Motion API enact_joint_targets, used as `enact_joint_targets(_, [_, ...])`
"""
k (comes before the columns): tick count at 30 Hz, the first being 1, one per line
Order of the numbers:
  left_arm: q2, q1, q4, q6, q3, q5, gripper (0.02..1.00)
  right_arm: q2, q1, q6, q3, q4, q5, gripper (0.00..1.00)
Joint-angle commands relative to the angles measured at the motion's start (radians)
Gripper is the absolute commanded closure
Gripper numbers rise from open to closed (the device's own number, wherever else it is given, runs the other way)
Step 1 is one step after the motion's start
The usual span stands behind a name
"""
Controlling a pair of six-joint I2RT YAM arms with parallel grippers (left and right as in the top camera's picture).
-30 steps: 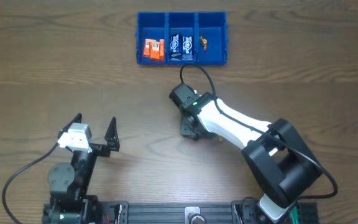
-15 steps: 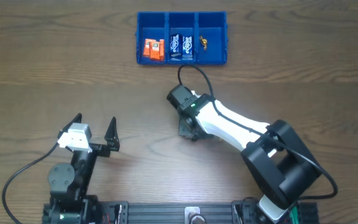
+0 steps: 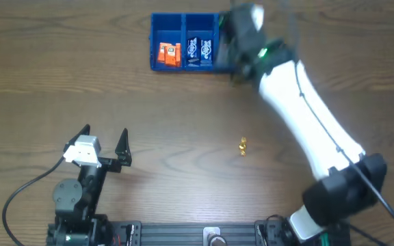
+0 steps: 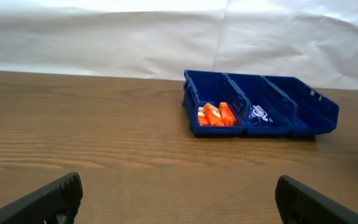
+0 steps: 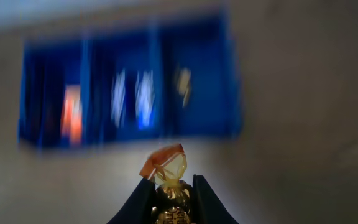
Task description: Sort Candies Into Trays
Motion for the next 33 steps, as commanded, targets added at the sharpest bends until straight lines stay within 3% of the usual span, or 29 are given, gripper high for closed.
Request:
enact_joint_targets(1, [-0.006,0.007,-0.032,0.010,-0.020,0.019,0.020,0.183,-0.045,-0.172,0.156,0.065,0.045,0.890])
enact_joint_targets(7, [-0.006,0.007,-0.032,0.010,-0.020,0.019,0.020,0.324,-0.054,-0.188,0.164,0.174,0.045,0.858])
enact_joint_targets(14, [-0.006,0.007,-0.032,0.010,-0.020,0.019,0.020,0.358,-0.057,-0.189,0.161,0.193,0.052,0.586])
enact_joint_targets(20, [-0.006,0.007,-0.032,0.010,-0.020,0.019,0.020,0.301,-0.050,-0.189,0.122,0.144,0.064,0.518])
enact_joint_targets(23, [-0.006,0.007,-0.032,0.010,-0.020,0.019,0.020,0.179,-0.023,-0.180,-0.003,0.116,0.066,0.472])
enact_joint_targets(28, [-0.006,0.007,-0.032,0.010,-0.020,0.019,0.020,-0.077,0.031,-0.059,-0.351,0.073,0.059,0.437])
enact_joint_targets(33, [-0.006,0.007,-0.032,0.010,-0.020,0.019,0.020,-0.179,0.092,0.033,-0.610,0.022,-0.053,0.437])
